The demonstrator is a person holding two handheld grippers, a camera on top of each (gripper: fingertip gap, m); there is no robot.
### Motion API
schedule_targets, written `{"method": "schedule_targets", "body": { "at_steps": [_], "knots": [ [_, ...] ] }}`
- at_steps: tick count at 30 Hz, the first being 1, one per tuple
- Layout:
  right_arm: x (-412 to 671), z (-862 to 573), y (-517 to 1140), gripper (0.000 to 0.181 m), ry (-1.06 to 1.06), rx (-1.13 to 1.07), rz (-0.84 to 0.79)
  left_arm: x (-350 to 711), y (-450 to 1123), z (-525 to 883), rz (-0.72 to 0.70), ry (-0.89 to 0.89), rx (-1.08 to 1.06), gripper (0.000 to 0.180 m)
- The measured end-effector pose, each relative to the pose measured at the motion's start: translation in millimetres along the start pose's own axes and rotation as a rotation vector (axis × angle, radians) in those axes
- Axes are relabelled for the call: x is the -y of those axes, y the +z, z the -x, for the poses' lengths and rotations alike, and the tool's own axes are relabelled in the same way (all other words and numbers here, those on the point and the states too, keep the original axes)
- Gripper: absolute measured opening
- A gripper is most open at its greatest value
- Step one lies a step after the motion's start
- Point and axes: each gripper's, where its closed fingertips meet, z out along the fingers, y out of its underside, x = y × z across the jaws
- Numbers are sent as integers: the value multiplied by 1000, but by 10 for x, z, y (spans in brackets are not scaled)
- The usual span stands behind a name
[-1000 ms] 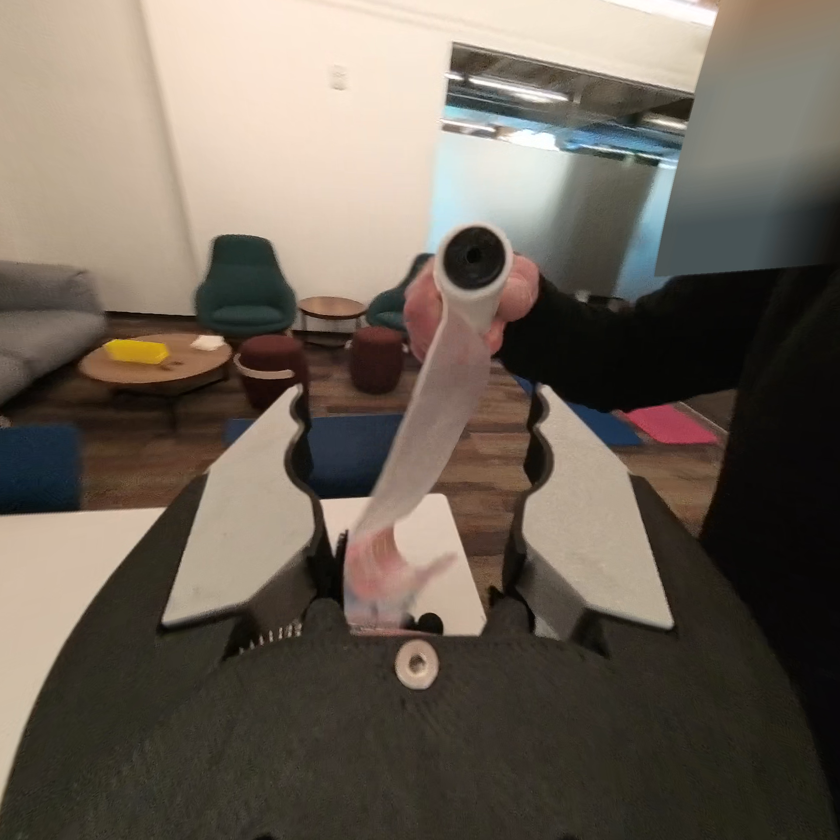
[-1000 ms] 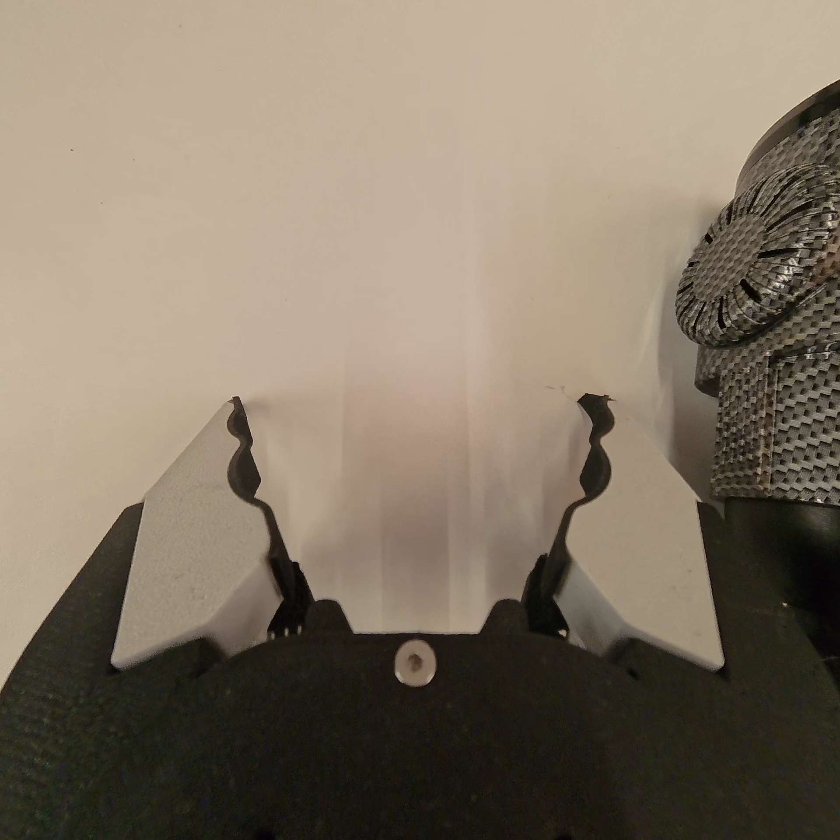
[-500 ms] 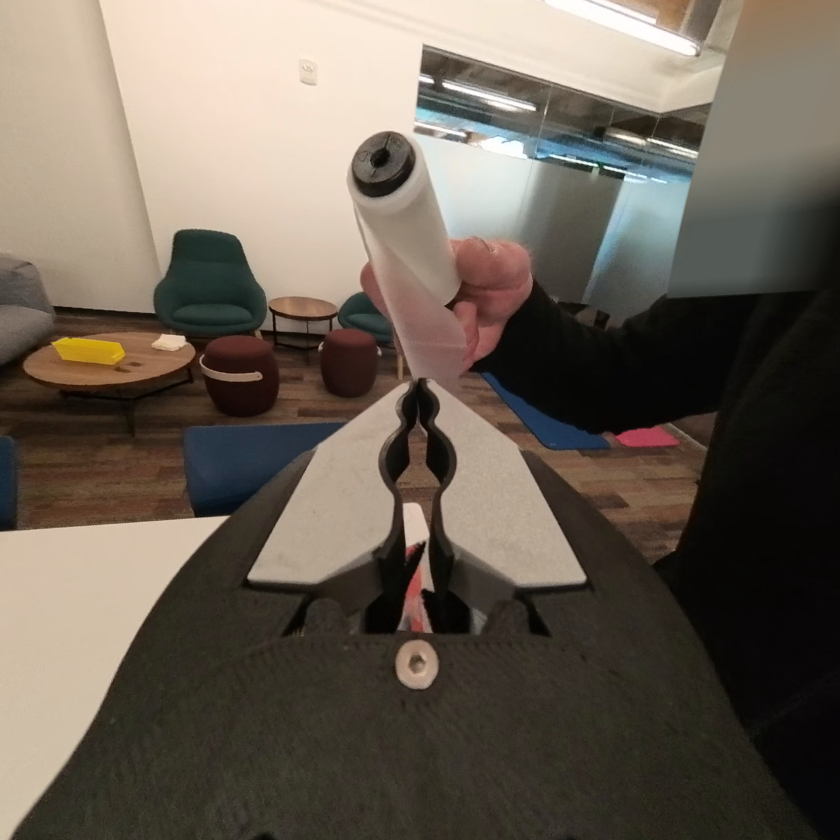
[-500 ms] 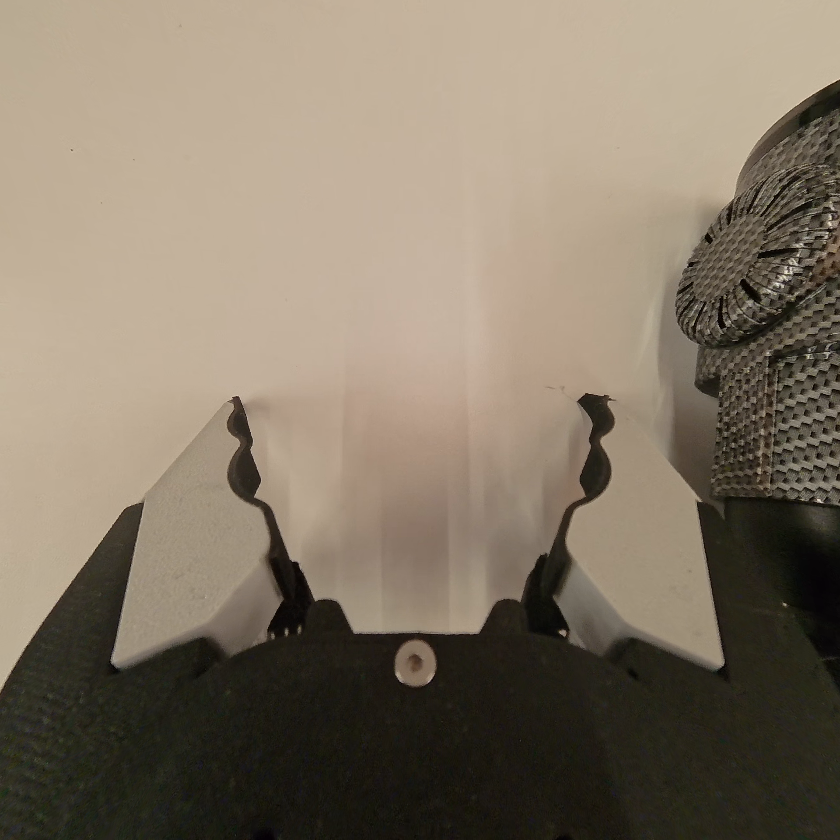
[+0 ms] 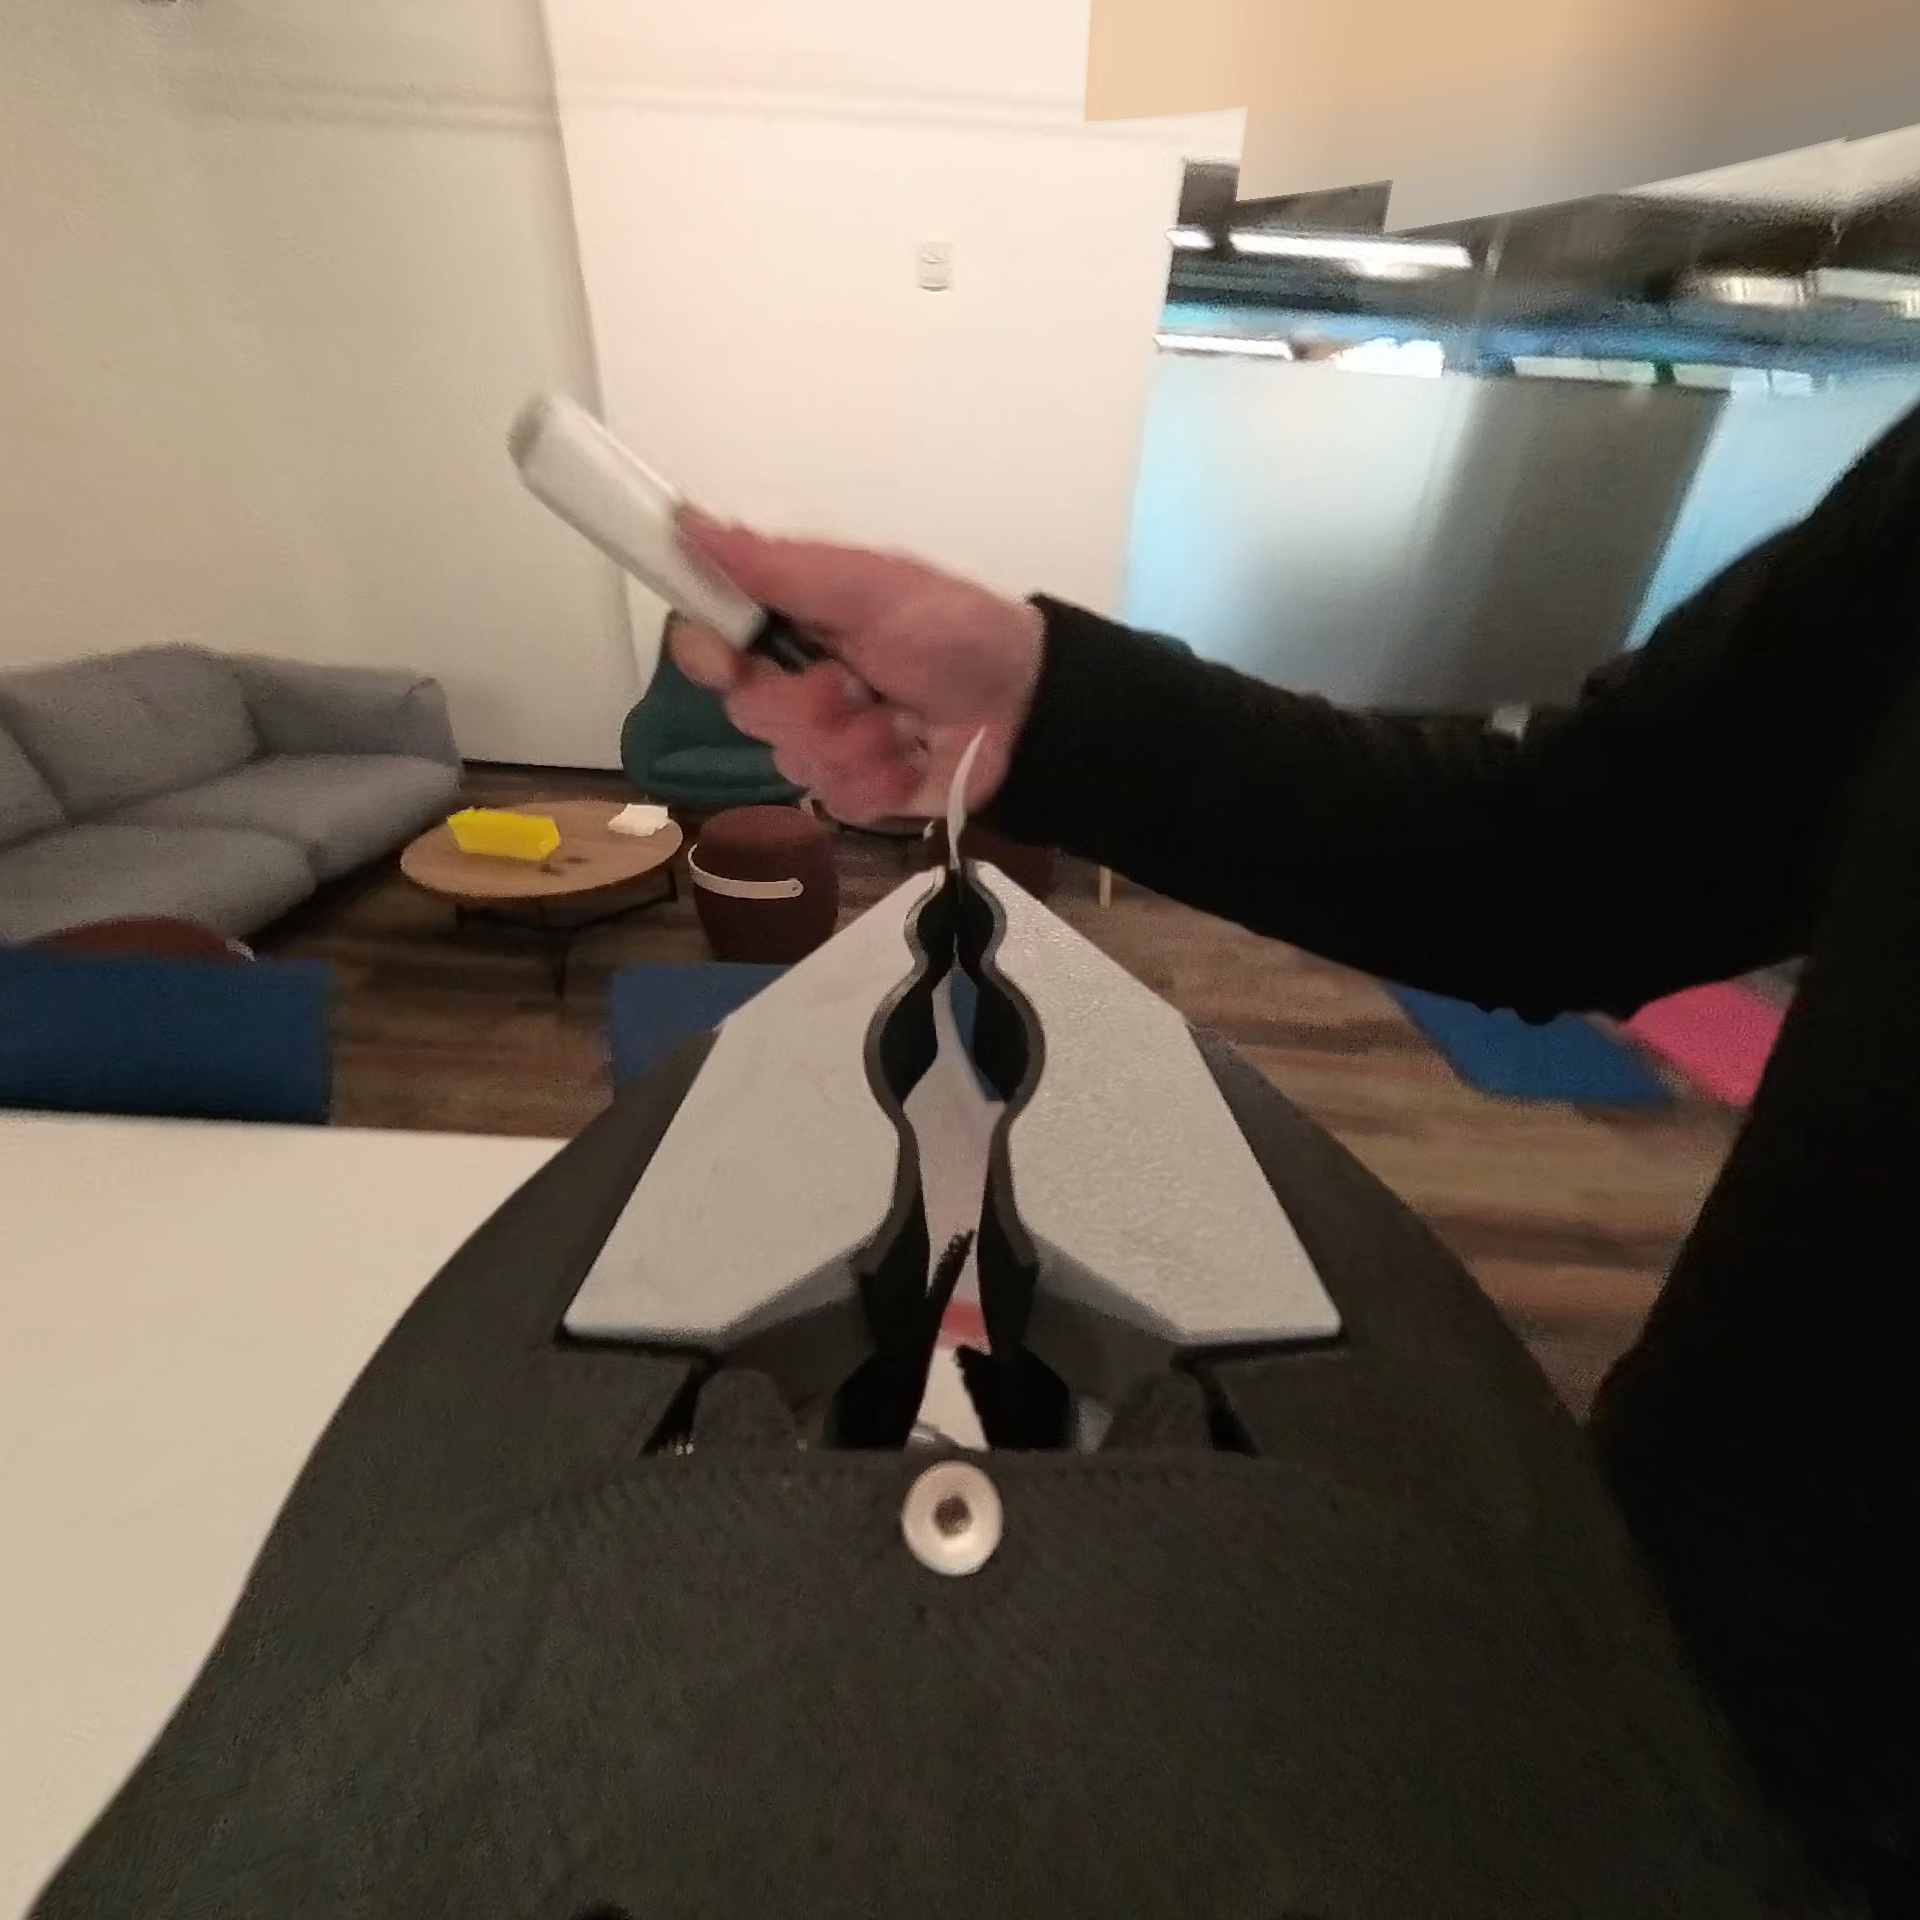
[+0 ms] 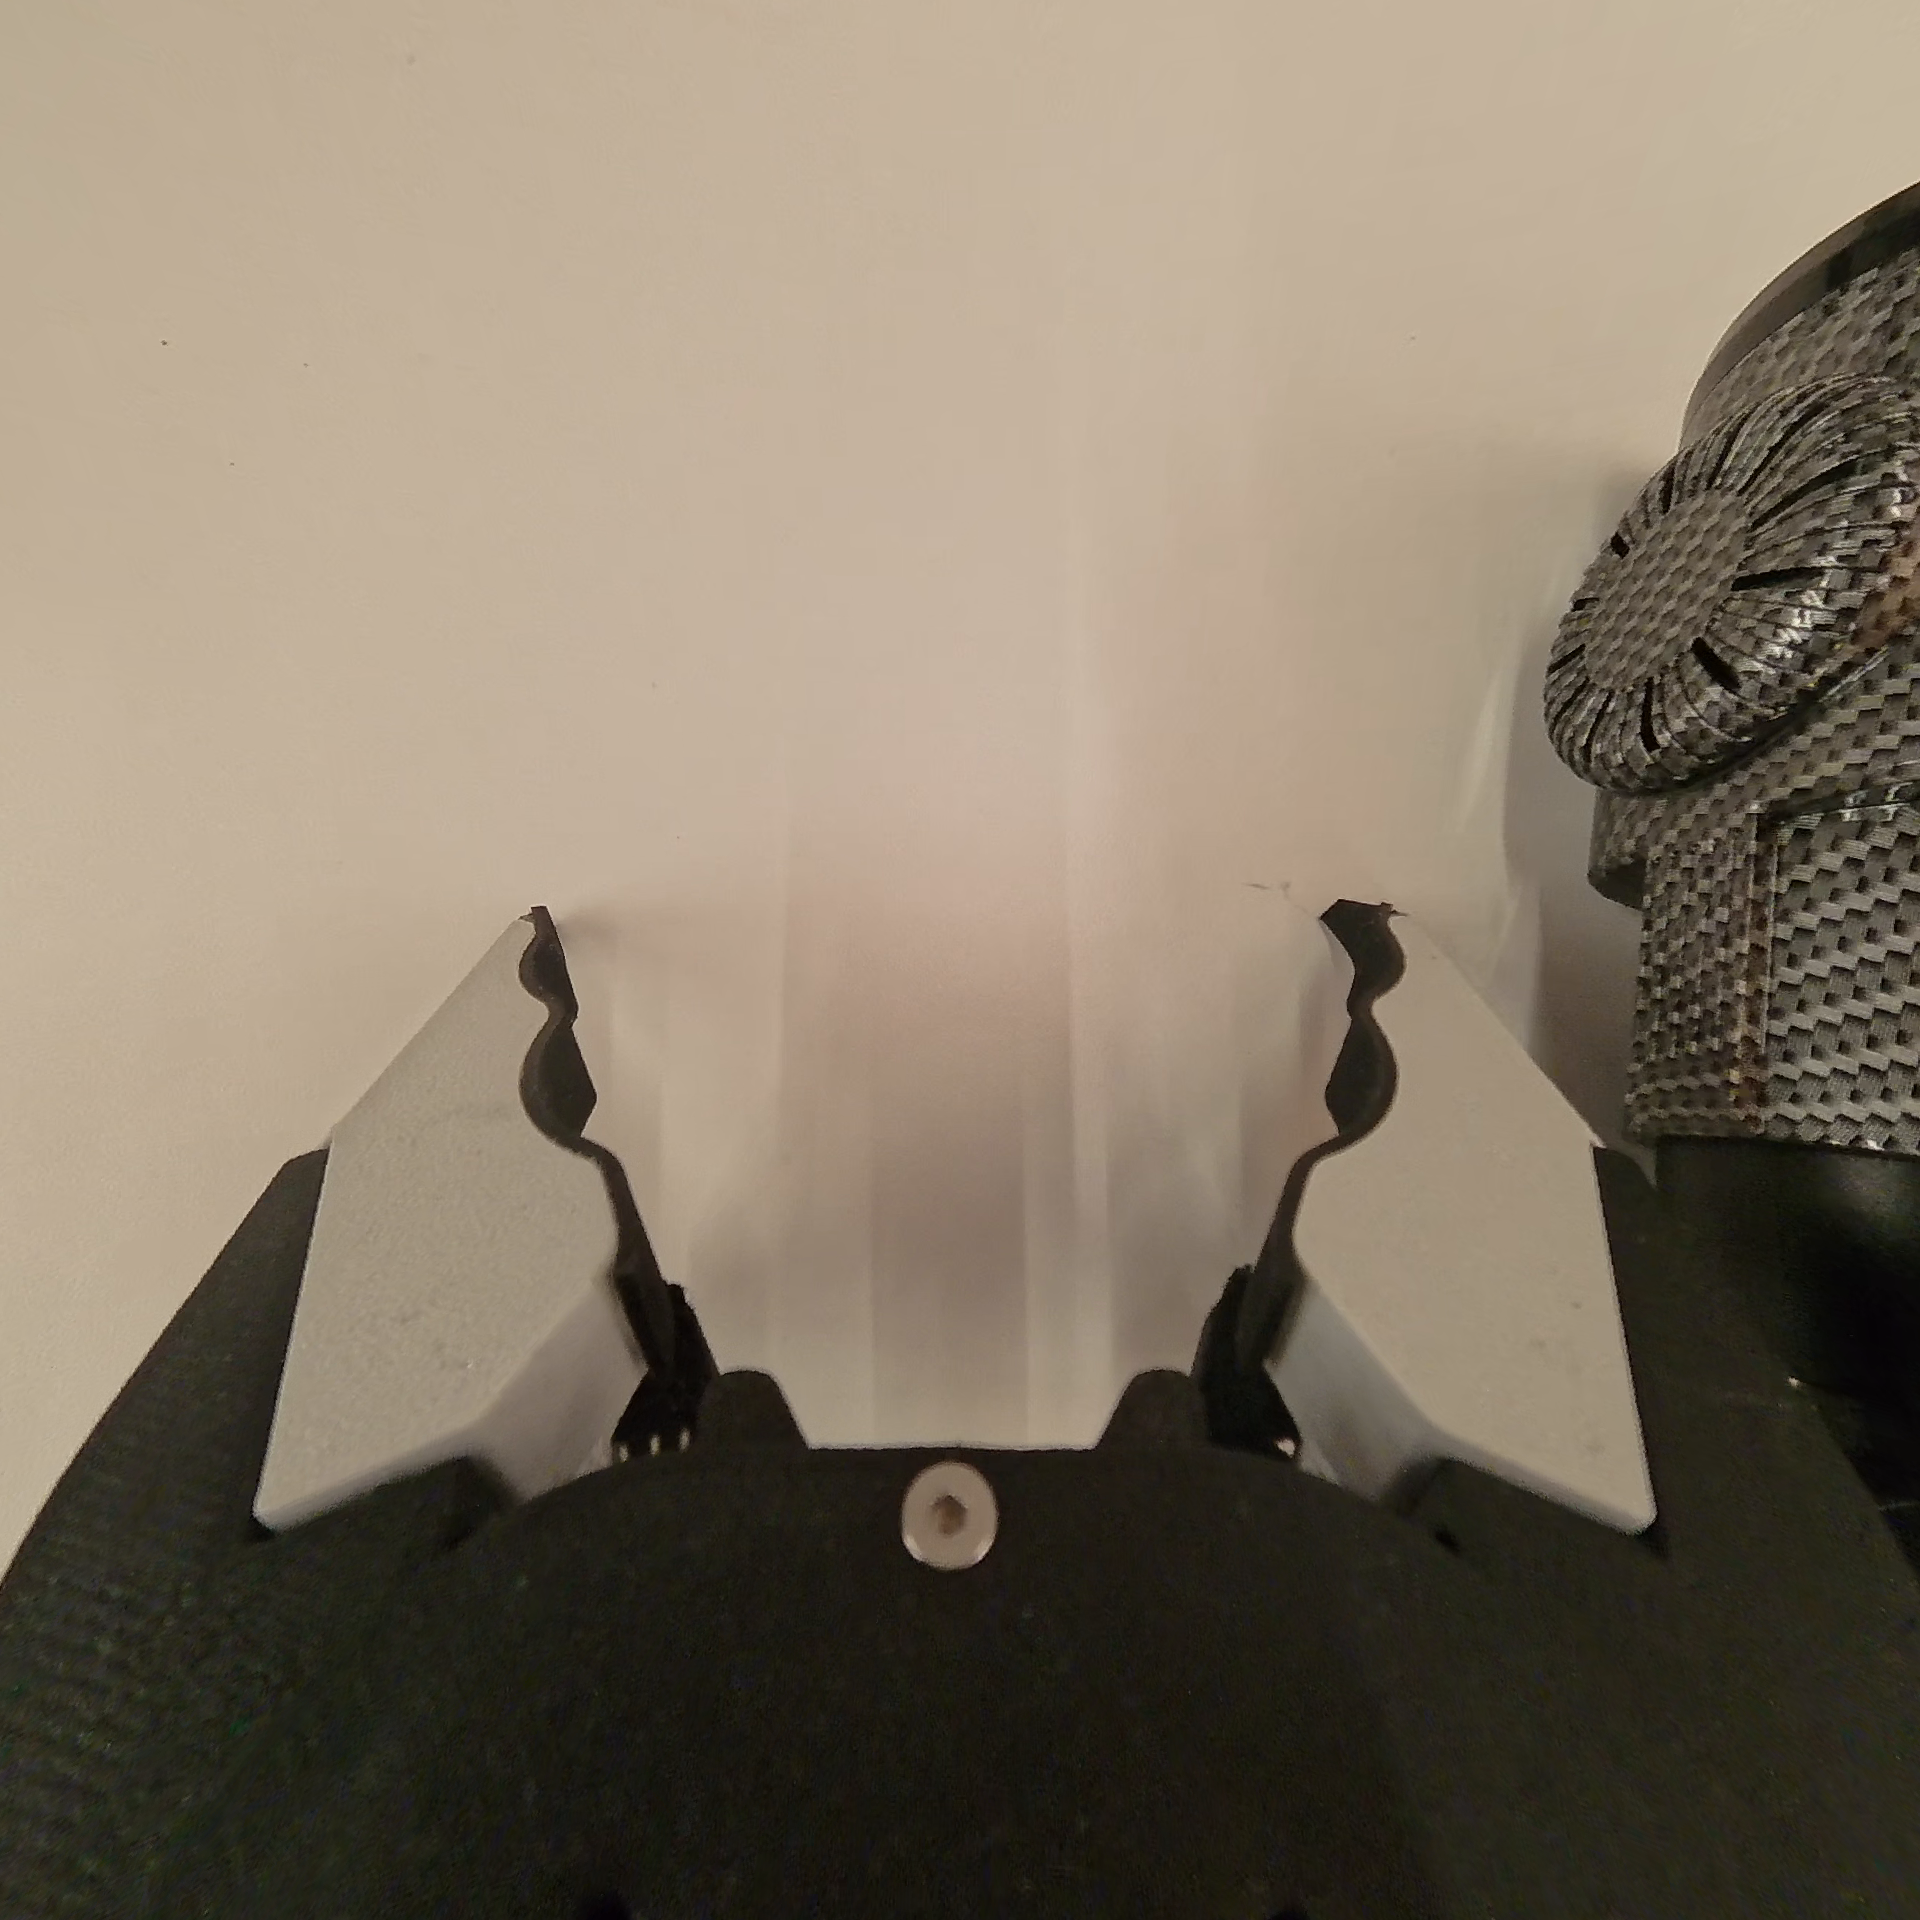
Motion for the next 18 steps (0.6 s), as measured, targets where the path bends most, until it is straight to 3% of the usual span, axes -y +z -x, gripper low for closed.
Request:
{"method": "schedule_targets", "body": {
  "at_steps": [8, 18],
  "knots": [
    [0, 1, 0, 144, 0, 0, 0, -905, -807, -28, 179, -225, 97, 0],
    [1, 3, 0, 144, 0, 0, 0, -1419, -1441, -93, 225, -381, 270, 0]
  ]
}}
